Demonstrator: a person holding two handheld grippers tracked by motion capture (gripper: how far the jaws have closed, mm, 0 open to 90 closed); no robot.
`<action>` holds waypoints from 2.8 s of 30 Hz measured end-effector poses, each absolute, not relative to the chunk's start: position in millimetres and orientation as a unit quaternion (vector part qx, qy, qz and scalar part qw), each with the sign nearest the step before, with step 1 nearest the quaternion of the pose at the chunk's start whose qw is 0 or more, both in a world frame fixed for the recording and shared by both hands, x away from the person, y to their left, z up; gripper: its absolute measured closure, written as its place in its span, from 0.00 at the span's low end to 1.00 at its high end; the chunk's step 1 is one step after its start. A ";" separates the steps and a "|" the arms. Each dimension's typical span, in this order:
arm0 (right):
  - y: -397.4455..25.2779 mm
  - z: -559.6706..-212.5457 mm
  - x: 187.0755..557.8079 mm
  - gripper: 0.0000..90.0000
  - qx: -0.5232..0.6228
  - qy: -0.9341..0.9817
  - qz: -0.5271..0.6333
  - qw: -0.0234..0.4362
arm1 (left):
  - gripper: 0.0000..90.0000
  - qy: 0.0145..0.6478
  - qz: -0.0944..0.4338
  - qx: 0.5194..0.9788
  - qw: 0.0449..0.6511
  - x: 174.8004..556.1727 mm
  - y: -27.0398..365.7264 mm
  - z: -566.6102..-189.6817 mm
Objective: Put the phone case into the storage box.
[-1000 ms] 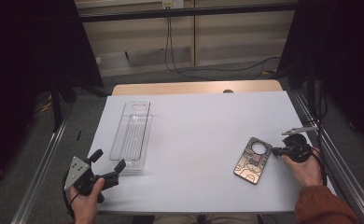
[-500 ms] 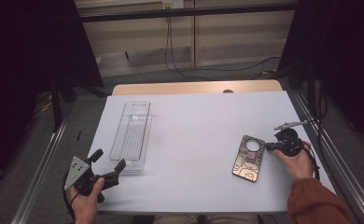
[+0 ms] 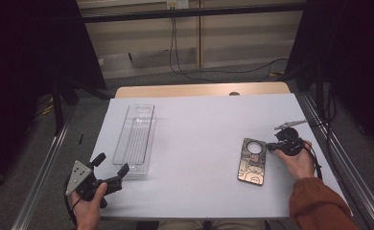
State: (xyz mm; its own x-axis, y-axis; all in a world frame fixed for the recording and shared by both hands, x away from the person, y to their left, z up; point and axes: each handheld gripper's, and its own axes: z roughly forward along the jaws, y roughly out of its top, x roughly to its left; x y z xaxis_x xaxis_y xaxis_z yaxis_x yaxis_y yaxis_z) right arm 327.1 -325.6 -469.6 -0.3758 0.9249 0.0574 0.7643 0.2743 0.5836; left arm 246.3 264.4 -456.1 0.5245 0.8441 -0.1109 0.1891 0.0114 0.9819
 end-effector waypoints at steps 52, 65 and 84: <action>-240.5 -473.3 367.0 1.00 0.473 0.821 0.294 0.127 | 0.03 0.401 0.279 0.646 0.587 245.9 266.3 -456.6; -249.3 -471.9 365.7 1.00 0.480 0.810 0.316 0.121 | 0.03 0.400 0.276 0.646 0.589 245.6 266.6 -456.7; -280.0 -454.6 342.5 0.85 0.473 0.786 0.373 0.139 | 0.03 0.400 0.278 0.640 0.594 245.1 269.0 -454.7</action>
